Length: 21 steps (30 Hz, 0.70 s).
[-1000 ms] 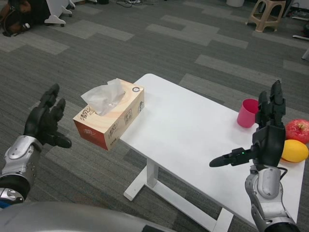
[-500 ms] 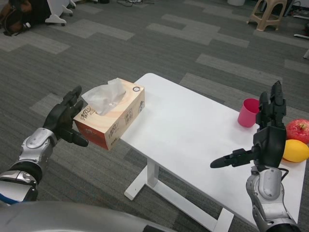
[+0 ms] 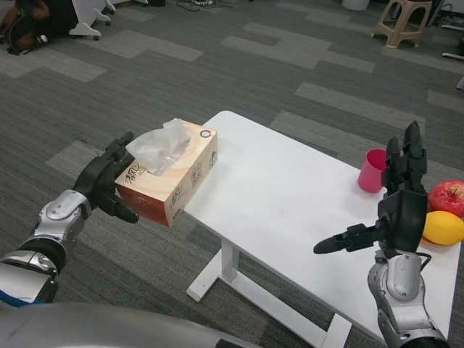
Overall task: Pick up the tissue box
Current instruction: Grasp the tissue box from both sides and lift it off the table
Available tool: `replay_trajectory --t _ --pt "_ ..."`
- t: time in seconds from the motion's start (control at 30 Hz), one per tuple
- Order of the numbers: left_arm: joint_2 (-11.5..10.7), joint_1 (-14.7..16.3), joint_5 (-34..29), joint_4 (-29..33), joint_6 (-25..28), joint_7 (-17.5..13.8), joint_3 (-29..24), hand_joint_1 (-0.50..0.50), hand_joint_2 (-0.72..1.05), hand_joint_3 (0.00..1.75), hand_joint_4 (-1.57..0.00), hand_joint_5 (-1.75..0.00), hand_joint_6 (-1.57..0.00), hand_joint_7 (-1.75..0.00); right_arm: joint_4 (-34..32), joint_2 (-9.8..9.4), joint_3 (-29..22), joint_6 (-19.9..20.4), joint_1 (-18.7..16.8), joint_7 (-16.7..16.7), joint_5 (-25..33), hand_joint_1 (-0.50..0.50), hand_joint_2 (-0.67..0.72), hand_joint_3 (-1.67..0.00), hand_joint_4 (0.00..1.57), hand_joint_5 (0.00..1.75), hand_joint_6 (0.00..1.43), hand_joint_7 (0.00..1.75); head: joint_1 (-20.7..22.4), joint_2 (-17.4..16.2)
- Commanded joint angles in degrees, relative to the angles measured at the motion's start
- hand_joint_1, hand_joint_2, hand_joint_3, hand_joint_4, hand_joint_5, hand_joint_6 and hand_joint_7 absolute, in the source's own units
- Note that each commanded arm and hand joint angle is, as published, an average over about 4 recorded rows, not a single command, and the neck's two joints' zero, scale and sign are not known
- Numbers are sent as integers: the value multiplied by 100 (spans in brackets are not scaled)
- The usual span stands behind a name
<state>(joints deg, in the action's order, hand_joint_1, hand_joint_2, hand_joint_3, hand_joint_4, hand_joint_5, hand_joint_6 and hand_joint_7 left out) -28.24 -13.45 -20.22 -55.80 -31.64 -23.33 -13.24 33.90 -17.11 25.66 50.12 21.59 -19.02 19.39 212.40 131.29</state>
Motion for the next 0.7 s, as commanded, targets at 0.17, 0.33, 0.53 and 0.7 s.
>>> replay_trajectory --t 0.17,0.33,0.53,0.7 --pt "-92 -244 -8 -8 -88 -14 496 50 -37 0 0 0 0 -3 -79 -38 16 -18 -87 -19 12 -46 47 -8 0 0 0 0 -84 30" --pt "-64 -365 -12 -6 -119 -14 784 50 -41 0 0 0 0 0 -138 -46 22 -20 -137 -23 12 -46 47 -8 1 0 0 0 -134 67" --pt "-24 -519 -17 16 -168 -14 1043 50 -41 0 0 0 0 0 -177 -64 40 -20 -177 -23 17 -46 47 -4 0 0 0 0 -225 118" --pt "0 -670 -19 42 -194 -5 1254 50 -37 0 0 0 0 0 -206 -82 53 -20 -199 -21 28 -46 47 -8 1 0 0 0 -338 152"
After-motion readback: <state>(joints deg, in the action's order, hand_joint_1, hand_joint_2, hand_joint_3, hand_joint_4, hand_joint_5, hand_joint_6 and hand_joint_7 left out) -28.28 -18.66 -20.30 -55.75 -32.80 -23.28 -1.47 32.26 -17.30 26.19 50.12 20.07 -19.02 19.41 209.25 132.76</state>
